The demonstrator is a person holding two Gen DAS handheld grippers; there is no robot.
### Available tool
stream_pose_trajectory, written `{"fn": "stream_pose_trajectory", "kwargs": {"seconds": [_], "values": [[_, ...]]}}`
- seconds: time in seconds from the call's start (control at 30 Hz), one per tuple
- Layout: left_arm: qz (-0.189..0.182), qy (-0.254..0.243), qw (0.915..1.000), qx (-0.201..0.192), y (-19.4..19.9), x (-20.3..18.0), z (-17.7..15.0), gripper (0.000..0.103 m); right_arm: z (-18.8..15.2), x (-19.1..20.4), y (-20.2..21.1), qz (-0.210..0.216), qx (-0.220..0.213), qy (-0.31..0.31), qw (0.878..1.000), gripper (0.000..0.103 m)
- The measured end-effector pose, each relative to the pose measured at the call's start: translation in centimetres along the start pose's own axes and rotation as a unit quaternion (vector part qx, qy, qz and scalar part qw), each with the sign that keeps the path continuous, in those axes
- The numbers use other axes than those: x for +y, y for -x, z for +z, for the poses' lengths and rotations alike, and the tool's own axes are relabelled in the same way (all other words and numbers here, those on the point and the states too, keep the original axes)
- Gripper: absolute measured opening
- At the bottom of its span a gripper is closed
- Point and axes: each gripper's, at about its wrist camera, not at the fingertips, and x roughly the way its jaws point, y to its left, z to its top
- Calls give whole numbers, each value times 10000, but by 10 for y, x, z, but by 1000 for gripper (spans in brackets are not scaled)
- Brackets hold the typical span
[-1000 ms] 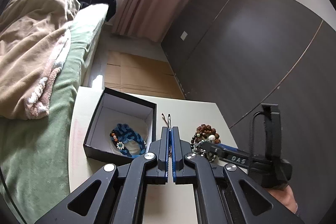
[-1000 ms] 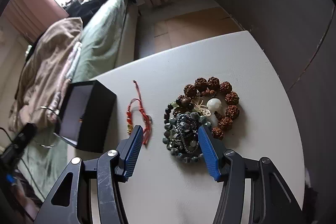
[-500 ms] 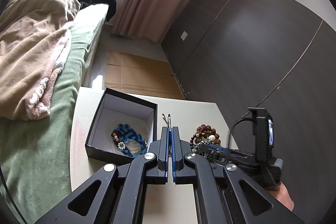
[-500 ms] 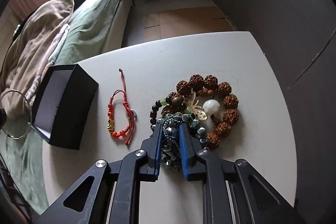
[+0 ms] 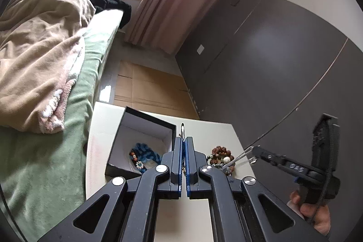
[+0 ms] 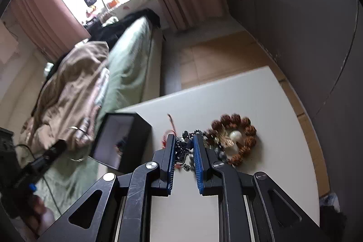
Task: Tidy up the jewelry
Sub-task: 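Carry the silver chain into the black box and open the right gripper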
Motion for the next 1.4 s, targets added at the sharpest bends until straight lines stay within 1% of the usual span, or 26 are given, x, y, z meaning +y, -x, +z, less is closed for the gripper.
{"fn": "stream_pose_trajectory", "kwargs": {"seconds": [0.2, 0.37, 0.53, 0.63, 0.8, 1.0, 1.13, 1.23, 1.4], "values": [[-51, 109, 9998, -141, 10, 9, 9, 1, 18, 30, 40, 141, -460, 206, 9986, 17], [-130, 279, 9992, -235, 15, 18, 15, 1, 36, 60, 69, 257, -763, 470, 9956, 17], [-200, 404, 9987, -257, 15, 24, 19, 1, 53, 93, 85, 369, -930, 742, 9922, 17], [-220, 459, 9983, -268, 15, 27, 21, 1, 61, 111, 86, 461, -967, 858, 9905, 17], [-239, 571, 9976, -316, 17, 36, 27, 1, 68, 136, 77, 608, -924, 1034, 9885, 17], [-220, 739, 9963, -373, 18, 50, 36, 1, 65, 157, 45, 770, -697, 1147, 9880, 17], [-190, 805, 9957, -411, 18, 56, 40, 1, 57, 160, 14, 843, -436, 1107, 9893, 17], [-143, 839, 9955, -420, 18, 60, 42, 1, 50, 160, 1, 913, -311, 1065, 9896, 17], [-73, 903, 9949, -434, 17, 66, 43, 1, 40, 157, -6, 1042, -219, 1014, 9891, 17]]}}
